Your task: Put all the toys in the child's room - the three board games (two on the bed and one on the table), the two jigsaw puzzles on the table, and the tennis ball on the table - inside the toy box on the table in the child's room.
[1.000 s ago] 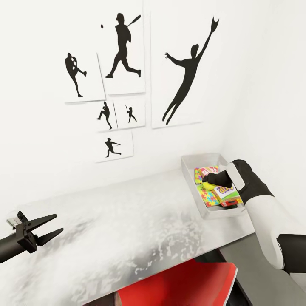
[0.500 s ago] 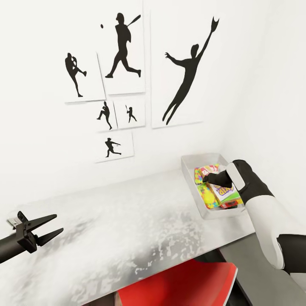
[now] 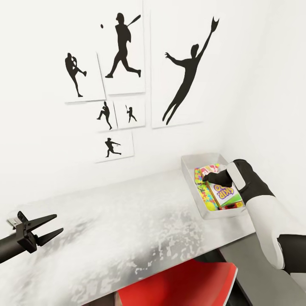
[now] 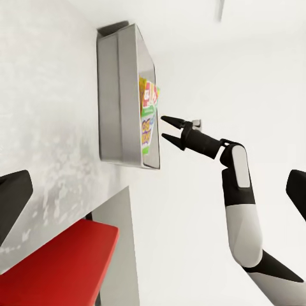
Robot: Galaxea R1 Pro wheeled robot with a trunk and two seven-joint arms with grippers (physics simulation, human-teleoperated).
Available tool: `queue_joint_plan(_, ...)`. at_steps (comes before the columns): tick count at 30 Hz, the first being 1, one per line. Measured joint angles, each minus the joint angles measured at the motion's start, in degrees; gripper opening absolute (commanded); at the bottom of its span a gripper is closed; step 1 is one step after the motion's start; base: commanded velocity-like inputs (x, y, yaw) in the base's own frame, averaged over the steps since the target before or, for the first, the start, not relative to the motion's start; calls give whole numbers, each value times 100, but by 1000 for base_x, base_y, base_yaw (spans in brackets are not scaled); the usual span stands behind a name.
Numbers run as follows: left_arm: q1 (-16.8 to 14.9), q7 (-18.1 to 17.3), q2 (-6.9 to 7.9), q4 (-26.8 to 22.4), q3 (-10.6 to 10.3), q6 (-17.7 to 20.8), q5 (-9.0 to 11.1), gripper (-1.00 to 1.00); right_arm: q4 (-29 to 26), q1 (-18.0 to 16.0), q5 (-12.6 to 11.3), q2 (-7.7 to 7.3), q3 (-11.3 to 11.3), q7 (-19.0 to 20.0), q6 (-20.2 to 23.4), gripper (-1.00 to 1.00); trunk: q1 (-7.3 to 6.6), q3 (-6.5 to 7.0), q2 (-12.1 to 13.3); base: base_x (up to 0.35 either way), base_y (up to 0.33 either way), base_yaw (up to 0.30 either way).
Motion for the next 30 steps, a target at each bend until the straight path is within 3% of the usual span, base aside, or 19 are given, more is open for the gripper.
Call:
queue_joint_plan(9, 0, 0, 0, 0, 5, 0, 0, 100, -63, 0, -60, -5, -49, 93, -1, 100, 0, 0, 0, 0, 0, 0)
queue_joint_plan(18, 0, 0, 0, 0, 9, 0, 1, 100, -691, 56, -102, -9, -52, 194, 0, 100, 0, 6, 0, 0, 0, -2)
queue_joint_plan(30, 0, 0, 0, 0, 7, 0, 1, 100, -844, 111, -167, -24, -69, 222, 0, 100, 0, 93, 0, 0, 0, -53)
